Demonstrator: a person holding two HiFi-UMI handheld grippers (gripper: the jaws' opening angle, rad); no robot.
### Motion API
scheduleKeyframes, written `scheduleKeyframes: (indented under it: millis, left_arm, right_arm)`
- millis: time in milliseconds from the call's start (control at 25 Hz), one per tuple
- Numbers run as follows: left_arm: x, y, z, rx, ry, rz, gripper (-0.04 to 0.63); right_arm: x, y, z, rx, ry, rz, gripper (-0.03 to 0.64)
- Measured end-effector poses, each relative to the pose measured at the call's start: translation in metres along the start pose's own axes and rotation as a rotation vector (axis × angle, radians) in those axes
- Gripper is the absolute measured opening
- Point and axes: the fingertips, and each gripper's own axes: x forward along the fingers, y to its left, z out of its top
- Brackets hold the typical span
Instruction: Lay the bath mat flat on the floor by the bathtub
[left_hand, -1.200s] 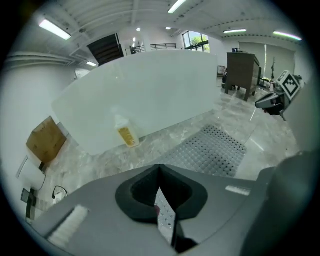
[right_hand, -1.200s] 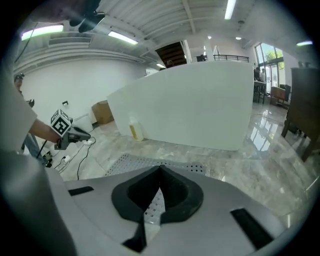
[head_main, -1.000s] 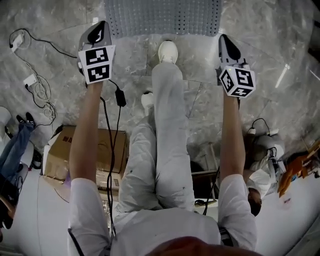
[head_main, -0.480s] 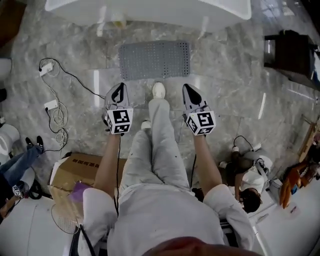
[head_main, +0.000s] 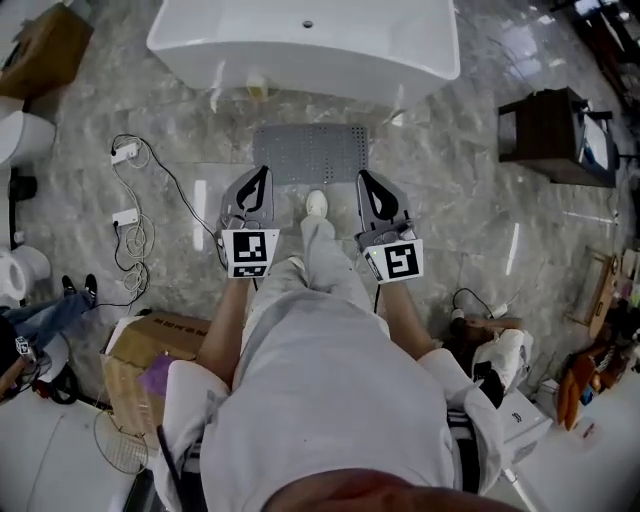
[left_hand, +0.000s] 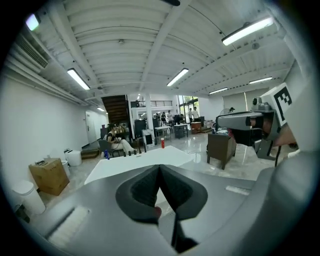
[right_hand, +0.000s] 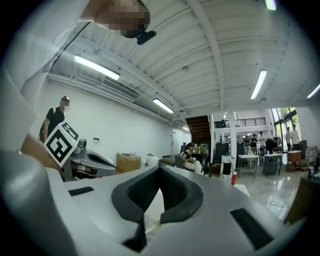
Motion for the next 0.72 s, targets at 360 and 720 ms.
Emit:
scheduleKeyframes:
  millis: [360,720]
  left_arm:
    - [-0.047,-0.006,0.045,-0.109,-0.138,-0.033,-0.002]
    - [-0.062,-0.019,0.072,-0.144,-0.225,-0.07,-0.002]
  right_arm:
    - [-0.015,0.021,0.045,-0.024,-0.072,0.007,0.002]
    - [-0.034,0.015,0.064,-0.02,-0.122,0.033,0.002]
